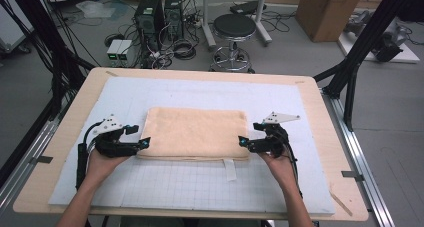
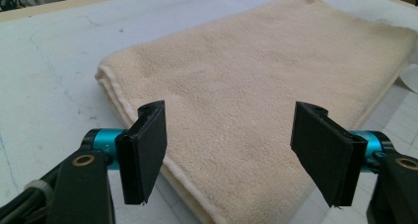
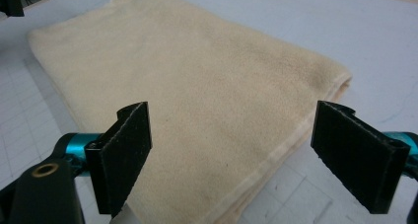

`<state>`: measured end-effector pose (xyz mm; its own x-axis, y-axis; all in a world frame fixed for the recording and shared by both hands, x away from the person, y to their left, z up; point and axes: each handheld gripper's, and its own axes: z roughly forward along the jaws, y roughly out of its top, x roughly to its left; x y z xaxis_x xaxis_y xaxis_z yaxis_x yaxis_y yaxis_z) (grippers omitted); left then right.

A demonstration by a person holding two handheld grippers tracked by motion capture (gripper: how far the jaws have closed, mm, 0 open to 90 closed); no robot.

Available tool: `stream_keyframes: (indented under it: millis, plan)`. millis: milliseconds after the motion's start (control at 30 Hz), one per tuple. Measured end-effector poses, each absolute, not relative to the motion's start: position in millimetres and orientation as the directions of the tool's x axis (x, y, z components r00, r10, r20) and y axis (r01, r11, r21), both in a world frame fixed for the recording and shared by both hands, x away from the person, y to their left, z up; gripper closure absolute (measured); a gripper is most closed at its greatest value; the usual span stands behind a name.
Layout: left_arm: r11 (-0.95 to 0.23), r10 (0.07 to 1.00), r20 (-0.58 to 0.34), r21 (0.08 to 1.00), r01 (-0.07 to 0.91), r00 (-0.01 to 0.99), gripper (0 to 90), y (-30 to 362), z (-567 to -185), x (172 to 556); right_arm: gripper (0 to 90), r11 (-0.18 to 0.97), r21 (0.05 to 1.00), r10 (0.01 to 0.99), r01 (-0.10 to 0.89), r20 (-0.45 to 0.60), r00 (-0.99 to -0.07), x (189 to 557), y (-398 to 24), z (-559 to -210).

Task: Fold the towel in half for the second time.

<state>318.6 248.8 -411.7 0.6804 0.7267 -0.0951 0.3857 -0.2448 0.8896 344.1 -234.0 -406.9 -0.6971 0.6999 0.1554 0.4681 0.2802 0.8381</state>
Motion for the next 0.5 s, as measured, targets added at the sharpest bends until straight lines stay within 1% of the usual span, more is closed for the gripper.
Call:
stream_keyframes:
  millis: [133, 500]
  plan:
    - [-0.264, 0.727, -0.08, 0.884, 0.385, 0.682, 30.2, 250, -412, 313, 13.2, 0.277, 0.844, 0.704, 0.459, 0.147, -0.694, 338, -238, -408]
    - [-0.243, 0.73, -0.084, 0.896, 0.372, 0.678, 30.1, 260, -416, 289, 12.4, 0.272, 0.845, 0.715, 0.46, 0.142, -0.685, 320, -249, -414]
